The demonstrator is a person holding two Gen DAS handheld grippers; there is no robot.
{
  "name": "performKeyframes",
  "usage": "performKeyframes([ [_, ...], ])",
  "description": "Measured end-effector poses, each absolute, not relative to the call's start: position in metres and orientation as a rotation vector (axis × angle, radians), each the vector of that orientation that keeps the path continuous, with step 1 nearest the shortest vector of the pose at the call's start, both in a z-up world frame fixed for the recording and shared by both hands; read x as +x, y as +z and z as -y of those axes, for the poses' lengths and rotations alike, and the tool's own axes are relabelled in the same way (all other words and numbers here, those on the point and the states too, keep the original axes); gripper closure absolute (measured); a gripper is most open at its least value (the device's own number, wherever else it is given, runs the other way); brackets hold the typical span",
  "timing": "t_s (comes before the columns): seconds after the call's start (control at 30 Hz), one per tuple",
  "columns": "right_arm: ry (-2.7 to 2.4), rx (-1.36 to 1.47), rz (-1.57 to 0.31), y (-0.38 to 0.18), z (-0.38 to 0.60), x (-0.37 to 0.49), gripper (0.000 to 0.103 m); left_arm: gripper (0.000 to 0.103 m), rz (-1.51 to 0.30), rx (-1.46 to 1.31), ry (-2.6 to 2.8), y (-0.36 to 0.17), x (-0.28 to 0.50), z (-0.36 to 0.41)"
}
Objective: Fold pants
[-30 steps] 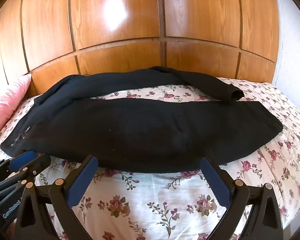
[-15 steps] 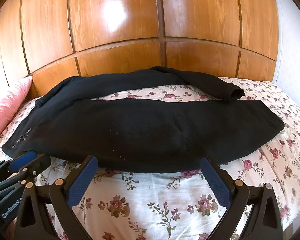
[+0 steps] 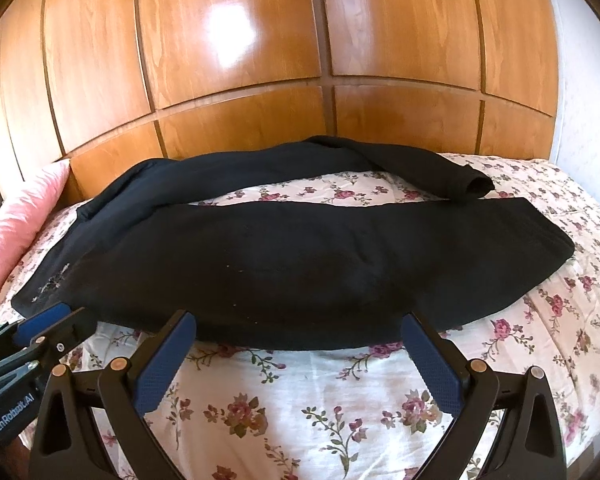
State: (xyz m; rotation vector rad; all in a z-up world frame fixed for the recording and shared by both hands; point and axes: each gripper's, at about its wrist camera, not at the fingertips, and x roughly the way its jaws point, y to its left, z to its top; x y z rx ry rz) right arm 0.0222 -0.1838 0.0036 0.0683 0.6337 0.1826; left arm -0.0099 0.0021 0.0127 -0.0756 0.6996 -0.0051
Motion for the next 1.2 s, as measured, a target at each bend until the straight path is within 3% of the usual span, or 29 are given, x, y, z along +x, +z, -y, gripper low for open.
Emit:
performKeyframes([
  [0.33,0.196,0.047,-0.672,0.001,0.180,0.025,0.000,0.064,-0.763,-0.258,-0.197,-0.001,-0.005,-0.012],
  [0.5,0.207,0.099,-0.671,0.002,0.186,0.026,0.000,0.062,-0.733,-0.240,-0.189,0.005,-0.008,-0.018],
  [0.6,0.190,0.093,-0.689,0.002,0.187,0.027,0.000,0.056,-0.719,-0.243,-0.164,0.012,-0.012,-0.028],
  [1.2,0.105,0.011,-0.668,0.012,0.202,0.026,0.000,0.055,-0.663,-0.396,-0.013,0.012,-0.017,-0.090],
])
